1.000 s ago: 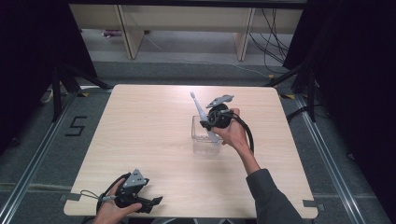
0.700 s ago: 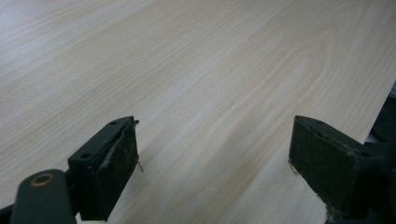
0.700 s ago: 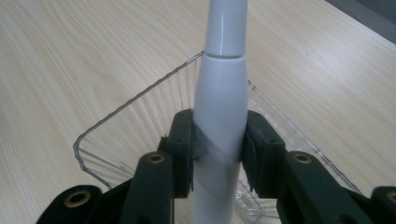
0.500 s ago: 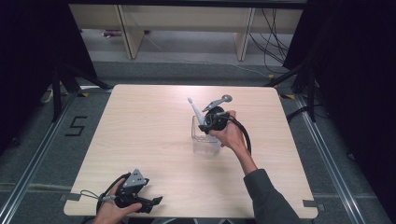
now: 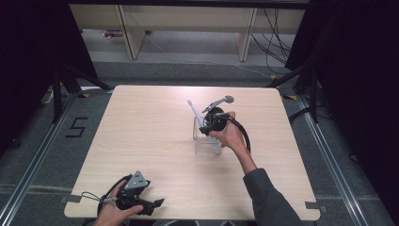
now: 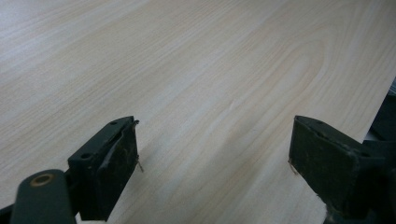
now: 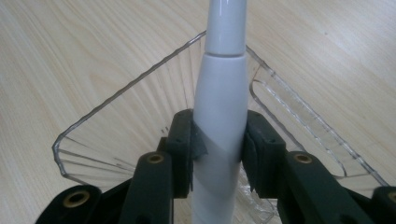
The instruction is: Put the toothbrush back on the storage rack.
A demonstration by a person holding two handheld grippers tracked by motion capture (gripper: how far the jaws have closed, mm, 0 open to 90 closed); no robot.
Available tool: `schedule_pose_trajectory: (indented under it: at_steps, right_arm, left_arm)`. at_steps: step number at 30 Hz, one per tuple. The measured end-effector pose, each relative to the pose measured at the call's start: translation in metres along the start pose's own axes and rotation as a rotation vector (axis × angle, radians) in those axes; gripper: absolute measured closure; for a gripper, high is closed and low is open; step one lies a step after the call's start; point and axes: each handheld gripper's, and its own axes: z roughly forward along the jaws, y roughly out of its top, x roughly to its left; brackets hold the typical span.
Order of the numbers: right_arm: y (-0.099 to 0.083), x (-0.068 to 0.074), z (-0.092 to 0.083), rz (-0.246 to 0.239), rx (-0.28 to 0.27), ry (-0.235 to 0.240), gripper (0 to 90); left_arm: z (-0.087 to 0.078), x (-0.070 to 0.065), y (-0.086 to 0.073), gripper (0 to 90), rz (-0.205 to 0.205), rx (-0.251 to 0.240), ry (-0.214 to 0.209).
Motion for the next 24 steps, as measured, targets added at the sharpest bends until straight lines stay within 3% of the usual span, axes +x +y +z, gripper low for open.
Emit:
schedule_pose_trajectory:
  at_steps: [2,3,5,7,8,9,11,14,17,19,24]
  right_arm:
    - [0.000,0.001,-0.001,0.051,0.034,0.009,66.1]
    - [0.000,-0.001,0.001,0.006,0.002,0.029,66.0]
    - [-0.001,-0.002,0.001,0.001,0.001,0.020,65.4]
    - [-0.002,0.002,0.000,0.083,0.035,0.014,60.0]
    - [-0.001,0.001,0.000,0.073,0.028,0.012,57.9]
    - [-0.002,-0.002,-0.002,0.025,-0.004,0.023,57.4]
    - [-0.002,-0.001,-0.006,0.050,-0.006,0.023,56.1]
    - [-0.001,-0.002,-0.014,0.006,-0.065,0.039,51.6]
    - [-0.001,-0.001,-0.024,0.002,-0.123,0.035,49.3]
    - [-0.002,0.000,-0.033,-0.008,-0.136,0.045,47.9]
    - [-0.007,0.005,-0.049,-0.004,-0.181,0.043,44.2]
  left_arm:
    - [0.000,0.000,0.000,14.9,-0.006,0.000,0.000]
    - [0.000,0.000,0.000,14.9,-0.007,0.000,0.001]
    - [0.000,0.000,0.000,14.9,-0.007,0.002,-0.004]
    - [0.001,0.000,0.000,14.9,-0.009,0.001,-0.008]
    - [0.000,0.000,0.000,14.9,-0.002,0.005,-0.011]
    - [0.000,0.000,0.000,14.9,0.002,0.000,-0.008]
    - [0.000,0.000,0.000,14.9,-0.004,0.002,-0.004]
    - [0.000,0.000,0.000,14.9,-0.004,0.007,-0.001]
    - [0.001,0.001,0.000,14.9,0.001,0.013,0.007]
    - [0.001,-0.001,0.000,14.9,-0.016,-0.006,-0.005]
    - [0.000,0.001,0.000,14.9,-0.007,0.003,0.006]
